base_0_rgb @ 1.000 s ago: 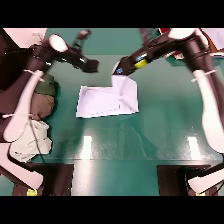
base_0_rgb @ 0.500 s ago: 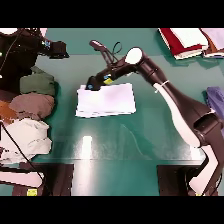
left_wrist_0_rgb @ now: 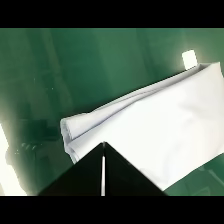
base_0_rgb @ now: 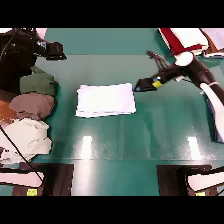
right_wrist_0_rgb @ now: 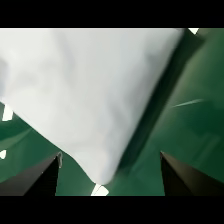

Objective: Fold the shirts.

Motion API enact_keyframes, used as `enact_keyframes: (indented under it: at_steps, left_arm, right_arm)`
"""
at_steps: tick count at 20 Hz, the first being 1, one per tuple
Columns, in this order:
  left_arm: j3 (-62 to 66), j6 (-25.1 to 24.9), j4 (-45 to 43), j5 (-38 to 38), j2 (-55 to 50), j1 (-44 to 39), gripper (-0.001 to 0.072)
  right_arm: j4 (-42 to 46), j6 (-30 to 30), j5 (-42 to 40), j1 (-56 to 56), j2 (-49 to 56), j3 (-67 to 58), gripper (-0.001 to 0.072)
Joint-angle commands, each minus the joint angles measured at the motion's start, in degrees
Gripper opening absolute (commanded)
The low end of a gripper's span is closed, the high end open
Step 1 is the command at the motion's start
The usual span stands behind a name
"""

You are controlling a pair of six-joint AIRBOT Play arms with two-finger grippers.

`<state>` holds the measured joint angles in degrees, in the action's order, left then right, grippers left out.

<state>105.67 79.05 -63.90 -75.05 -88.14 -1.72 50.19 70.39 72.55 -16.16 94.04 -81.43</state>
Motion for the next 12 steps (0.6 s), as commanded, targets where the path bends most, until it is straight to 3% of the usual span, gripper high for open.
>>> enact_keyframes:
  at_steps: [1, 4, 10, 11, 12]
  left_arm:
    - [0.02, 0.00, 0.09, 1.16, -0.02, 0.04, 0.0025]
    - [0.00, -0.02, 0.07, 1.07, -0.20, 0.04, 0.0025]
    - [-0.70, -0.07, 0.07, 0.70, -0.26, 0.04, 0.0025]
    - [-0.70, -0.04, 0.07, 0.70, -0.26, 0.04, 0.0026]
    - [-0.70, -0.04, 0.07, 0.68, -0.24, 0.04, 0.0025]
  right_arm:
    - [-9.86, -3.13, -1.90, 7.17, 1.05, 9.35, 0.0714]
    - [-15.98, -5.92, -1.46, 5.73, 5.95, 9.09, 0.0694]
    - [-16.22, -5.90, -1.49, -5.31, 14.95, -0.79, 0.0686]
    - [-16.22, -5.90, -1.75, -6.93, 15.98, -2.27, 0.0581]
    - [-16.20, -5.90, -2.40, -8.41, 16.79, -3.56, 0.0430]
